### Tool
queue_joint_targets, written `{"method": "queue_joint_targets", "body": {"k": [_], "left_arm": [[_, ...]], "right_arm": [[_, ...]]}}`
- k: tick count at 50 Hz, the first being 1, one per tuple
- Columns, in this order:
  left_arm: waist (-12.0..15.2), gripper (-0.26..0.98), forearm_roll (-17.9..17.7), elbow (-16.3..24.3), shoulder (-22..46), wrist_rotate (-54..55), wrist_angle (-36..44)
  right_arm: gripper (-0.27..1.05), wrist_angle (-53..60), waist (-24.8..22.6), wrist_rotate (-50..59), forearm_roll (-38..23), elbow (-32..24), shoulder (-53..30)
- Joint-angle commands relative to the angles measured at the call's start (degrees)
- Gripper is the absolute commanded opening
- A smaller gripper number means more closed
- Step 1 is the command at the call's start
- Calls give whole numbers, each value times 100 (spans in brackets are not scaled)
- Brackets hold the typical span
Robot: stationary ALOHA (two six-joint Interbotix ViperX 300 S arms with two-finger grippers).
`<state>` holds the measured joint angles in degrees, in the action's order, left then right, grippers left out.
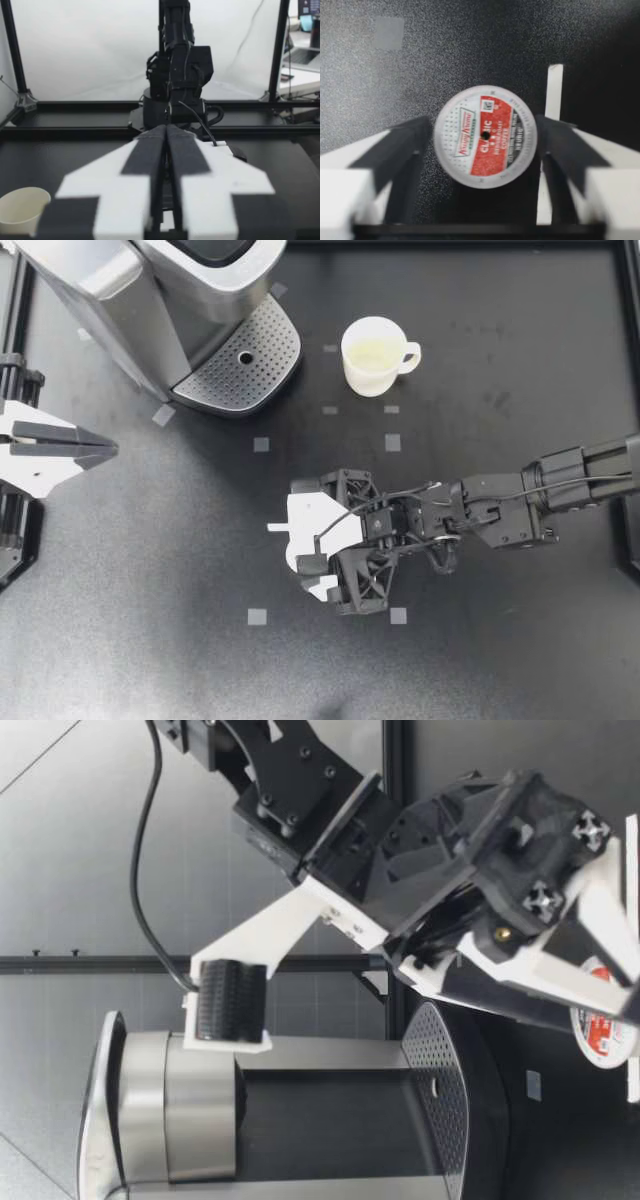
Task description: Place the coffee capsule inside the capsule container, then place the cup onto the center of the cup tray.
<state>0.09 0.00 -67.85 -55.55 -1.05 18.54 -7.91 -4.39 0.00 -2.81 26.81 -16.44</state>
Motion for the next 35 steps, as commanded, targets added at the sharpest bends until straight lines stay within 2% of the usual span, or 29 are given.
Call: {"method": "queue_joint_targets", "body": {"k": [1, 8, 18, 23, 29, 35], "left_arm": [[0, 8, 9, 53, 18, -9, 18], [0, 8, 9, 53, 26, 0, 18], [9, 8, -9, 132, 237, 62, 18], [141, 8, -53, 272, 545, 114, -18], [439, 8, -255, 721, 1099, 123, -633], [668, 8, -299, 1406, 1591, 123, -1714]], "right_arm": [[61, 18, 18, -9, -9, -114, 141], [52, 9, 18, 0, -9, -114, 202], [52, 53, 18, 53, 18, -70, 510], [52, 193, 18, 62, 18, 70, 817], [52, 809, 44, 123, 88, 466, 1283], [52, 1661, 79, 229, 193, 1002, 1688]]}}
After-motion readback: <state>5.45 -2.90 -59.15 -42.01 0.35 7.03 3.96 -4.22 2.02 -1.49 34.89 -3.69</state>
